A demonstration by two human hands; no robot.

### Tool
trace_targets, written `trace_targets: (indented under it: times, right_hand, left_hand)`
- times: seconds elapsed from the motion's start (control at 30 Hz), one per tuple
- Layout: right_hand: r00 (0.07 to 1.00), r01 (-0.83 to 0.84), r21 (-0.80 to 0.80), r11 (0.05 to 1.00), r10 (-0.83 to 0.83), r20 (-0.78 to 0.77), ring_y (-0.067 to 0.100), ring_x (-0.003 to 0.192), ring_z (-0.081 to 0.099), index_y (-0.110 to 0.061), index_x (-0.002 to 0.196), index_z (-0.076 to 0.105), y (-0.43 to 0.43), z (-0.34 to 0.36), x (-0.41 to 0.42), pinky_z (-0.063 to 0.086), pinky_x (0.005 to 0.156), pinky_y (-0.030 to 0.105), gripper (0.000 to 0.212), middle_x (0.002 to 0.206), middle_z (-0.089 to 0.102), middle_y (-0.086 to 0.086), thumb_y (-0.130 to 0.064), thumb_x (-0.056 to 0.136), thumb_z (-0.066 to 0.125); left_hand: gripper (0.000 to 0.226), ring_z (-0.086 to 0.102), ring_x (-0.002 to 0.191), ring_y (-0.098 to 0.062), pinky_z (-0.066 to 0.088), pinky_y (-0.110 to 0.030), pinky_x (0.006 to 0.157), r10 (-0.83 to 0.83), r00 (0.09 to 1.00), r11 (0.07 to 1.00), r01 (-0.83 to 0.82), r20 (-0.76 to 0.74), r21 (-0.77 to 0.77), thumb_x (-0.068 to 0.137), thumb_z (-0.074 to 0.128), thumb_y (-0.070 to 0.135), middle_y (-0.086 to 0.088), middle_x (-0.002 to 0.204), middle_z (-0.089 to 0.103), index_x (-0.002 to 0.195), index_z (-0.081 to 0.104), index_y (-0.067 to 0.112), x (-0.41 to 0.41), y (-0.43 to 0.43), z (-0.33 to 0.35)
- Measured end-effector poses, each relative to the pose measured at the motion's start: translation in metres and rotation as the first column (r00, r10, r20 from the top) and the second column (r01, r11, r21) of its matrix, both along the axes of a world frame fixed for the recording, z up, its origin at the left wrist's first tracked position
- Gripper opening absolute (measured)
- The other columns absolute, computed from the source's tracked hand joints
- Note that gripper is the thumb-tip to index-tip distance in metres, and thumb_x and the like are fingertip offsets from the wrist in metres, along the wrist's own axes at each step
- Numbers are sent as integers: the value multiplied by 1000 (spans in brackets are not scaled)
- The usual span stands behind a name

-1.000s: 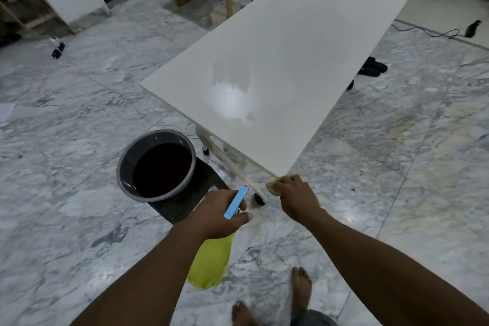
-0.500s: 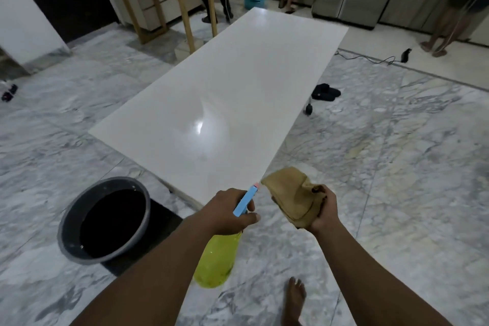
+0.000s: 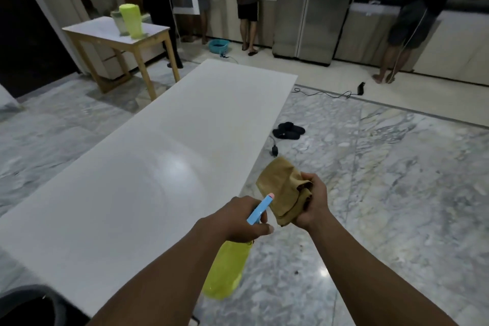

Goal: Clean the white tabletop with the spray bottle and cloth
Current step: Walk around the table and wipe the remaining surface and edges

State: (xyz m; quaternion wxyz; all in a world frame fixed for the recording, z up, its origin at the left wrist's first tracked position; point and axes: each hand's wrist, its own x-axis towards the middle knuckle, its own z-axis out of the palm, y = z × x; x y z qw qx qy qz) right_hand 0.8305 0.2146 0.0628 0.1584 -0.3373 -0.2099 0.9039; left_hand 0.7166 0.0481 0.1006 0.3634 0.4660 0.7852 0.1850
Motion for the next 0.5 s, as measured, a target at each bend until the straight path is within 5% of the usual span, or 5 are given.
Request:
trace_targets:
  times: [0.23, 0.37, 0.5]
  right_hand:
    - [1000, 26, 14, 1000, -26, 7, 34, 99, 66, -8, 113, 69, 104, 4, -55, 53, 87, 42, 46, 114, 69, 16, -39, 84, 52]
    - [993, 107, 62, 992, -109, 45, 37, 114, 59, -8, 124, 66, 206, 2, -106, 40, 108, 47, 51, 125, 64, 17, -37, 83, 53]
    - [979, 185, 88, 979, -191, 65, 36, 100, 64, -9, 120, 65, 282, 4, -122, 47, 95, 45, 46, 112, 68, 16, -36, 84, 53]
  left_hand:
    - [30, 53, 63, -16, 39, -25, 58, -1, 1000, 1000, 1, -3, 6, 88, 71, 30, 4, 69, 55, 64, 54, 25, -61, 118, -1]
    - [27, 53, 64, -15, 41, -27, 61, -9, 1000, 1000, 9, 16, -4, 86, 74, 37, 2, 73, 58, 71, 58, 21, -138, 230, -6]
    - [24, 61, 72, -14, 43, -24, 62, -168, 986, 984, 168, 4, -65, 88, 76, 35, 3, 81, 66, 70, 61, 29, -180, 311, -3]
